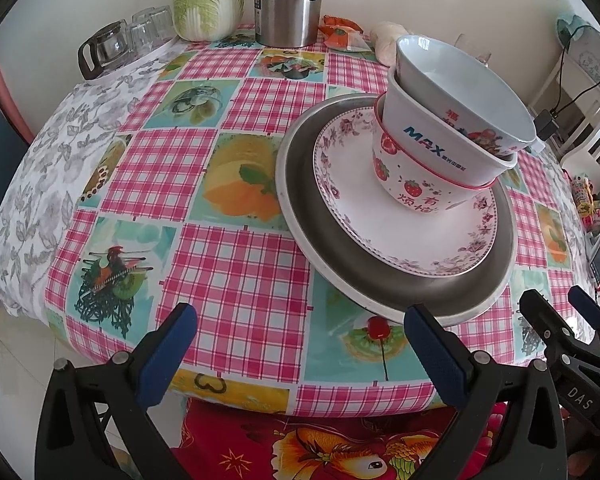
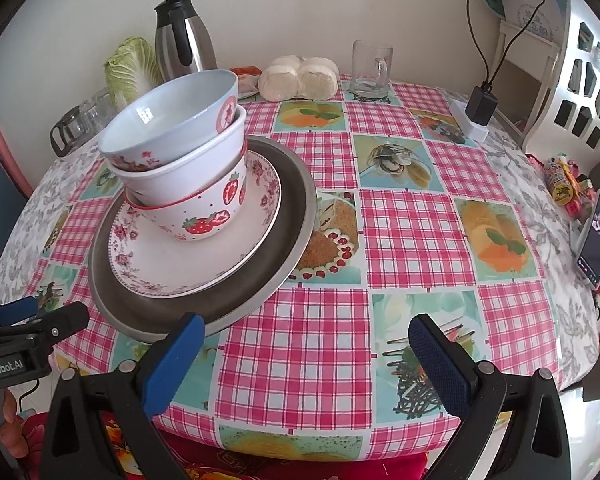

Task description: Organize plates and bowls

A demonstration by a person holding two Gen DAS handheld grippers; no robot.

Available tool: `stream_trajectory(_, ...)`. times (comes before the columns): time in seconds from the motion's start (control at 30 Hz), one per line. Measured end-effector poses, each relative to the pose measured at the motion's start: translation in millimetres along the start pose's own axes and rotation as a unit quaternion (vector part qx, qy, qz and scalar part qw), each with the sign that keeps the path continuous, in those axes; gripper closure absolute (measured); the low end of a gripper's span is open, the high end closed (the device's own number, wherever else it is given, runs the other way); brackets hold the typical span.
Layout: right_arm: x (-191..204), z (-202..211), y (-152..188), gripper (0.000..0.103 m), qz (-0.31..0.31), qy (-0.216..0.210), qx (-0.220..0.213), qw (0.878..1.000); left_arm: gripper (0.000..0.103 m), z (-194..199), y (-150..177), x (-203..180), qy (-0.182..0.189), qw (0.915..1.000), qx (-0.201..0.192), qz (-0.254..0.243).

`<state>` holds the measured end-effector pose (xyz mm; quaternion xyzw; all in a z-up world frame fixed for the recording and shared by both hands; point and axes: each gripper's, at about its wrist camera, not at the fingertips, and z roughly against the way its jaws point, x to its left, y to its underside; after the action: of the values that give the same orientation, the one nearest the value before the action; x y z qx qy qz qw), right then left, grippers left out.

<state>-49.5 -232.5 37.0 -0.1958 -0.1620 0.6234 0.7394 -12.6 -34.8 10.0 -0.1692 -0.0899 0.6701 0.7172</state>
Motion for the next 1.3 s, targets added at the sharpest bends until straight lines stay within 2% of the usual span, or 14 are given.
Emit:
stream_trajectory(0.77,0.3,-1.1,0.8,0.0,0.003,0.0,0.006,1.0,0.0,-4.7,-0.9,2.0,-0.001,0.9999,0.01,0.007)
stream_trajectory(1.1,0.6,-1.0,0.9,0.0,0.002,0.0,0.006,1.0,0.0,-6.0,-2.2,3.1,0.011,0.9998,0.015,0.01)
stream_trajectory(1.3,0.5,-1.1,0.8,0.0,0.003,0.0,0.006,1.0,0.0,-1.6,-2.1,3.6,0.013,0.9998,0.003,0.011)
